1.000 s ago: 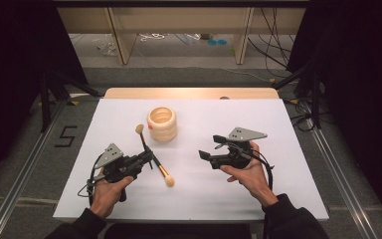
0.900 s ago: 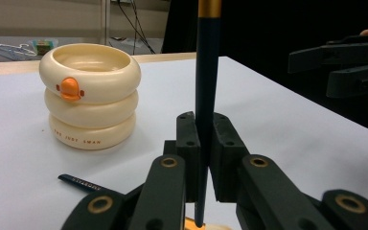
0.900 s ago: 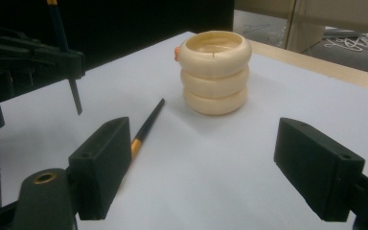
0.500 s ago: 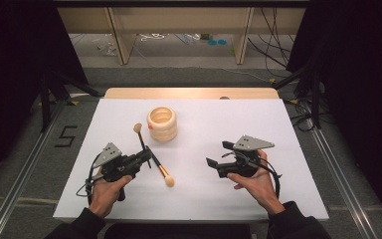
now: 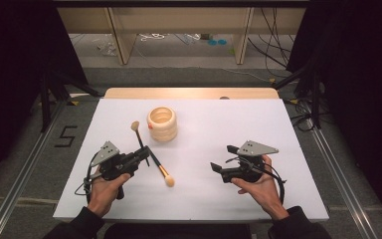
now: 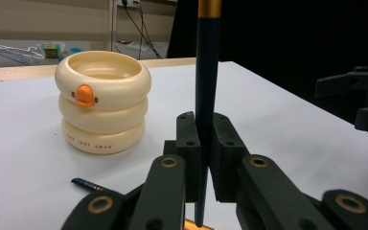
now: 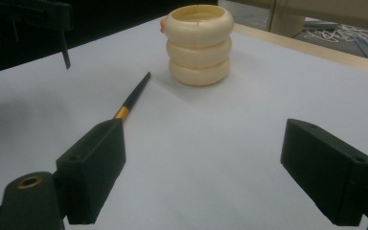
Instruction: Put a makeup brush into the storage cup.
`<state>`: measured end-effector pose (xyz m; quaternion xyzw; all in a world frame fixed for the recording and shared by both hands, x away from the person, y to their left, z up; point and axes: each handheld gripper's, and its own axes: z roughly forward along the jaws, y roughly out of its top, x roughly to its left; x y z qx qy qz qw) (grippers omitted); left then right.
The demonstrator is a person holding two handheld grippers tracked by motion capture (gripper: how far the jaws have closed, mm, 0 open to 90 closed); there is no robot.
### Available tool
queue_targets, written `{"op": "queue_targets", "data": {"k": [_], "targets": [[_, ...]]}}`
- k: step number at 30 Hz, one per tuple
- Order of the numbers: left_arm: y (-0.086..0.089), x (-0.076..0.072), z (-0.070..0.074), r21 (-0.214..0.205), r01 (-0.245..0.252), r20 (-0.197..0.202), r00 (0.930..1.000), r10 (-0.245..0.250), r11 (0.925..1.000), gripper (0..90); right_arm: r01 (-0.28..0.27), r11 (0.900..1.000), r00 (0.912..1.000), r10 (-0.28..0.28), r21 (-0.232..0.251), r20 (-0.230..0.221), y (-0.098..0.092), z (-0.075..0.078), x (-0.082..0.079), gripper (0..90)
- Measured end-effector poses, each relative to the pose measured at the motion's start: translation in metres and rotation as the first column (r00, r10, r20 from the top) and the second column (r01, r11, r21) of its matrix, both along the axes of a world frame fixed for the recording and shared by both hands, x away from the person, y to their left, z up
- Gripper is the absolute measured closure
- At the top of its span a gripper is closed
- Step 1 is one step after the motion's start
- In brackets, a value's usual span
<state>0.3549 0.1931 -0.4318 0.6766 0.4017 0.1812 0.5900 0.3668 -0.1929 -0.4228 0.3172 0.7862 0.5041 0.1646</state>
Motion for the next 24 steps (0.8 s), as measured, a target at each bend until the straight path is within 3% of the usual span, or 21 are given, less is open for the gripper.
{"op": "queue_targets", "data": {"k": [16, 24], "targets": [[0.001, 0.014, 0.005, -0.005, -0.022, 0.008, 0.9997, 0.022, 0.9998, 83.7, 0.019, 0.9998, 0.9998, -0.019, -0.005, -0.007, -0.011, -0.004, -0.011, 16.3], [0.0, 0.025, 0.009, 0.001, -0.01, 0.02, 0.9997, 0.01, 0.9999, 83.7, 0.036, 0.9993, 0.9994, -0.036, -0.006, 0.004, -0.016, -0.006, -0.012, 16.4]]}}
